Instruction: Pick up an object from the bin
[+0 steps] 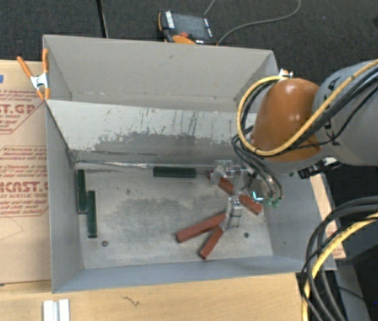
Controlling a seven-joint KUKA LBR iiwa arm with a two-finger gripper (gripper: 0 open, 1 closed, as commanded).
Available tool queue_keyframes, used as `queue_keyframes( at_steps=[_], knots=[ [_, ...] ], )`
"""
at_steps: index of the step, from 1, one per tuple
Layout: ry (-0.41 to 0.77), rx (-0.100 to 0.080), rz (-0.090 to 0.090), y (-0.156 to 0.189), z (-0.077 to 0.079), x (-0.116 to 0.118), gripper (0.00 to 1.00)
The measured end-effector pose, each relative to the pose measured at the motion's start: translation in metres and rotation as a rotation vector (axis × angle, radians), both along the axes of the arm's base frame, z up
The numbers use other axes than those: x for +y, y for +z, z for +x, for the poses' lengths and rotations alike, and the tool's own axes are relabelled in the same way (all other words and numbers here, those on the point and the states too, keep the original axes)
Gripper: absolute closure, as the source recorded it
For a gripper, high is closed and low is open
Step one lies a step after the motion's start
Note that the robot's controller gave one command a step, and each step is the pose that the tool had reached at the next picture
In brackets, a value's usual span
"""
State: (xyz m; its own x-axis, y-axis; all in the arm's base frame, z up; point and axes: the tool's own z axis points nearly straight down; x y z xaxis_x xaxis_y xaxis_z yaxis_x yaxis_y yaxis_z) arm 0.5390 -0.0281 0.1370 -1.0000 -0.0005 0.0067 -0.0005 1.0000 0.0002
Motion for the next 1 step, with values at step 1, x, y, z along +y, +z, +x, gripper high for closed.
queue_keyframes(
  at_steps=[1],
  knots=[
    [0.367, -0.007, 0.002, -0.0671, -0.0424, 0.0583, 0.0]
  ],
)
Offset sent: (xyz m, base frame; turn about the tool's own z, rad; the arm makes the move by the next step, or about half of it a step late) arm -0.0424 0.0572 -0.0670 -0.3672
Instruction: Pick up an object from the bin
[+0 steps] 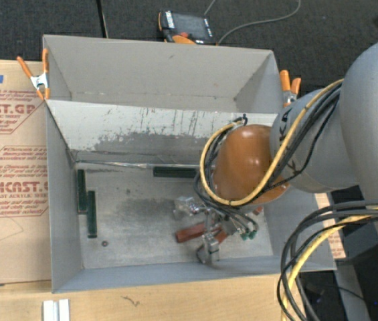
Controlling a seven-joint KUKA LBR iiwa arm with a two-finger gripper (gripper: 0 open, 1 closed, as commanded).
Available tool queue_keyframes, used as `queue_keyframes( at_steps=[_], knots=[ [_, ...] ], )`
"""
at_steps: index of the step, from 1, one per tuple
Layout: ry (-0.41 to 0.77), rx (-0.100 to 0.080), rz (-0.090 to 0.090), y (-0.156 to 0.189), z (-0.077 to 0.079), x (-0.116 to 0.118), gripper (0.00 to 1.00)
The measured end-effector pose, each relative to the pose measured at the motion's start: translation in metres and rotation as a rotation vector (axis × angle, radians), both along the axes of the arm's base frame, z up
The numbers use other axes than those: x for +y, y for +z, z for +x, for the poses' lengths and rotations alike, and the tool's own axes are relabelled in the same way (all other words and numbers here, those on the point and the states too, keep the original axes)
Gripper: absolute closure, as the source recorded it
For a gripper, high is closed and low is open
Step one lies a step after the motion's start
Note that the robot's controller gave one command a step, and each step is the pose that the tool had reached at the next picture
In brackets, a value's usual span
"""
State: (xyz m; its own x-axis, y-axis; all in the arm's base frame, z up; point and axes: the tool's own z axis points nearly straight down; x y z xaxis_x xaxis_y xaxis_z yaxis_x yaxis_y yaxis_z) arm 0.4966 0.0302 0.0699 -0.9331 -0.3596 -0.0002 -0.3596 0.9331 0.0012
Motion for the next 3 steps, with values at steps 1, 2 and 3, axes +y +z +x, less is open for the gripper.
queue_keyframes(
  at_steps=[1, 2, 3],
  knots=[
    [0.235, -0.001, 0.001, 0.0, 0.004, 0.002, 0.0],
    [0.233, 0.004, -0.002, 0.002, 0.004, 0.001, 1.0],
    [0.241, -0.009, -0.001, 0.129, -0.007, -0.01, 1.0]
  ],
)
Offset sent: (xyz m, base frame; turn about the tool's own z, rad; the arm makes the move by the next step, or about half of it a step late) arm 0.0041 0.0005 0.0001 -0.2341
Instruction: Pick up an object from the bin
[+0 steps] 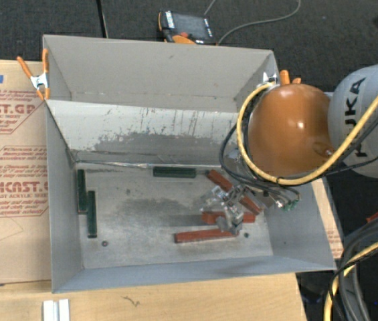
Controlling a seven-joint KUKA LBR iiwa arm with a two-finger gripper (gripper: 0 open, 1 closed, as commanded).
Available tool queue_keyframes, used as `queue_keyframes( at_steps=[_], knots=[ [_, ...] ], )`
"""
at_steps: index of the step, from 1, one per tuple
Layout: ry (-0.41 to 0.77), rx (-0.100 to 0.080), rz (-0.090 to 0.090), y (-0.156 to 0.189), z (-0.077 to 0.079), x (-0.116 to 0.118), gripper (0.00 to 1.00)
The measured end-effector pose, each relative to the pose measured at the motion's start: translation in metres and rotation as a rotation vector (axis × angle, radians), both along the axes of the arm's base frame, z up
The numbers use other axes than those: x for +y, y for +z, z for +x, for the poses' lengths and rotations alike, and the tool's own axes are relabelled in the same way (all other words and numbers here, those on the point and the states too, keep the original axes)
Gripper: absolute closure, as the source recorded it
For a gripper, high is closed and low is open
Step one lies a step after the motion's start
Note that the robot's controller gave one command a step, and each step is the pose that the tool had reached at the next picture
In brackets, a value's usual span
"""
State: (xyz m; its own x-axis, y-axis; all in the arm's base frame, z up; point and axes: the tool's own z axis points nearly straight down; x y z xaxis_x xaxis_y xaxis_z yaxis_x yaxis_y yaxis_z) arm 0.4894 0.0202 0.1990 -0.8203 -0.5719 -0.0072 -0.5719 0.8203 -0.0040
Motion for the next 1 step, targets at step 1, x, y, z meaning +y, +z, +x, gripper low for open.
queue_keyframes(
  at_steps=[1],
  knots=[
    [0.001, -0.005, 0.002, 0.1407, 0.028, 0.04, 1.0]
  ],
)
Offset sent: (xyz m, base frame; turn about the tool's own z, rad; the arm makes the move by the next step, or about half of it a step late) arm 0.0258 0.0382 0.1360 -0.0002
